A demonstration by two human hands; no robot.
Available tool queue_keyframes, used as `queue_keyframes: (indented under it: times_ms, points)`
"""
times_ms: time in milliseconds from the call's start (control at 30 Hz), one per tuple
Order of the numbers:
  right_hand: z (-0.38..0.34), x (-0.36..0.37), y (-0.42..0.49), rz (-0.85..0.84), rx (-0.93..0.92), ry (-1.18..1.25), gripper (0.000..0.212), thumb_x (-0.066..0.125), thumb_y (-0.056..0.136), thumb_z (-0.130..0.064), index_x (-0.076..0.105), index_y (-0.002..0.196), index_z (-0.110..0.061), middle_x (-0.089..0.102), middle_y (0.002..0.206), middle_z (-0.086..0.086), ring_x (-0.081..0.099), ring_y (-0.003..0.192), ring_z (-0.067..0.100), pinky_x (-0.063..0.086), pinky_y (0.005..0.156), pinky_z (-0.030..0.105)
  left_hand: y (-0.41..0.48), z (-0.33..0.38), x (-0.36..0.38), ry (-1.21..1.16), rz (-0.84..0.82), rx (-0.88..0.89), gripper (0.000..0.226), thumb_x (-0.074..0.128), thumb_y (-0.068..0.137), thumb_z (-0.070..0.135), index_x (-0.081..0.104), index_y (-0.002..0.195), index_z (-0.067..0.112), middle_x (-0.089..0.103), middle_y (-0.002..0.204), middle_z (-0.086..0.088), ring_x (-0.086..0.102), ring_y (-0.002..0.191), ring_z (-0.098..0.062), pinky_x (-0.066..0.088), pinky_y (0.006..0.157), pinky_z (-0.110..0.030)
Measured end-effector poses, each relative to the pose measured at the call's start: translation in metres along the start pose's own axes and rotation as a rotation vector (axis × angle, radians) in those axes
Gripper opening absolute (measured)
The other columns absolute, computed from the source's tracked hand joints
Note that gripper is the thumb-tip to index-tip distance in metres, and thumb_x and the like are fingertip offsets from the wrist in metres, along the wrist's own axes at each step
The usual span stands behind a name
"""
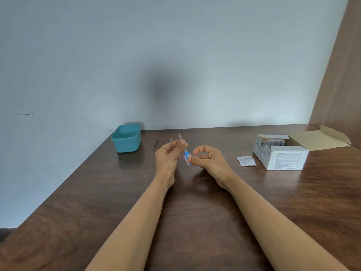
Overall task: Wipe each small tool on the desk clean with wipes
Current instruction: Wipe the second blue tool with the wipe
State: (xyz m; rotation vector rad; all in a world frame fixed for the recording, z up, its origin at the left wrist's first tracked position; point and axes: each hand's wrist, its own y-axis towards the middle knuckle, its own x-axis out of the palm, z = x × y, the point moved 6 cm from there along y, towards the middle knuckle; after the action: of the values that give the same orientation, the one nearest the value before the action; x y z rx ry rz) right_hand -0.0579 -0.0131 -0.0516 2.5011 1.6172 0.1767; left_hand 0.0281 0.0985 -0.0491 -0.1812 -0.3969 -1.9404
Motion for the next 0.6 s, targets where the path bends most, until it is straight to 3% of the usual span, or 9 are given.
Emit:
queue_keyframes:
  times_ms: [67, 133, 300, 400, 467, 600]
  points:
    - [0.002, 0.000, 0.001, -0.007, 0.001, -0.012, 0.020, 0.077, 0.077, -0.009, 0.062, 0.090, -0.011, 0.074, 0.070, 0.004, 0.066, 0.064, 0.006, 0.044, 0.068, 0.016, 0.000, 0.000, 0.001, 0.008, 0.004, 0.001, 0.006, 0.072, 0.083, 0.013, 0.073, 0.080, 0.018, 0.073, 0.073, 0.010, 0.064, 0.069, 0.007, 0.046, 0.081, -0.022]
    - [0.002, -0.001, 0.001, 0.004, -0.003, -0.003, 0.022, 0.078, 0.075, -0.008, 0.062, 0.090, -0.012, 0.074, 0.076, 0.009, 0.069, 0.069, 0.011, 0.044, 0.074, 0.021, -0.001, -0.001, 0.005, 0.016, -0.004, 0.011, 0.002, 0.071, 0.084, 0.010, 0.072, 0.084, 0.012, 0.072, 0.069, 0.011, 0.064, 0.066, 0.008, 0.048, 0.071, -0.015]
    - [-0.001, -0.005, 0.001, 0.080, -0.051, 0.064, 0.023, 0.079, 0.073, -0.004, 0.062, 0.087, -0.014, 0.074, 0.076, 0.010, 0.070, 0.073, 0.014, 0.046, 0.074, 0.020, -0.004, -0.002, 0.013, 0.048, 0.014, 0.059, 0.017, 0.073, 0.082, 0.009, 0.073, 0.094, -0.002, 0.071, 0.082, -0.006, 0.064, 0.070, -0.001, 0.047, 0.062, -0.007]
    - [-0.001, -0.005, 0.001, 0.073, -0.045, 0.051, 0.021, 0.078, 0.074, -0.005, 0.061, 0.083, -0.014, 0.072, 0.067, 0.003, 0.066, 0.063, 0.007, 0.044, 0.066, 0.015, -0.005, -0.001, 0.013, 0.047, 0.060, 0.075, 0.018, 0.073, 0.082, 0.010, 0.072, 0.095, -0.003, 0.070, 0.083, -0.010, 0.064, 0.072, -0.007, 0.048, 0.063, -0.008]
    - [0.000, -0.003, 0.001, 0.037, -0.014, 0.014, 0.020, 0.078, 0.075, -0.008, 0.061, 0.085, -0.011, 0.069, 0.064, -0.002, 0.060, 0.056, 0.001, 0.040, 0.061, 0.013, -0.007, 0.001, 0.011, 0.012, 0.088, 0.076, 0.015, 0.071, 0.084, 0.008, 0.071, 0.094, -0.003, 0.070, 0.080, -0.008, 0.065, 0.069, -0.002, 0.048, 0.063, -0.007]
    - [0.002, -0.001, 0.003, -0.047, 0.037, -0.001, 0.021, 0.079, 0.074, -0.013, 0.062, 0.085, -0.012, 0.068, 0.078, 0.010, 0.055, 0.056, 0.002, 0.038, 0.058, 0.015, -0.008, 0.004, 0.006, -0.064, 0.128, -0.003, 0.009, 0.072, 0.083, 0.010, 0.072, 0.090, 0.005, 0.071, 0.081, -0.005, 0.064, 0.064, 0.005, 0.046, 0.069, -0.010]
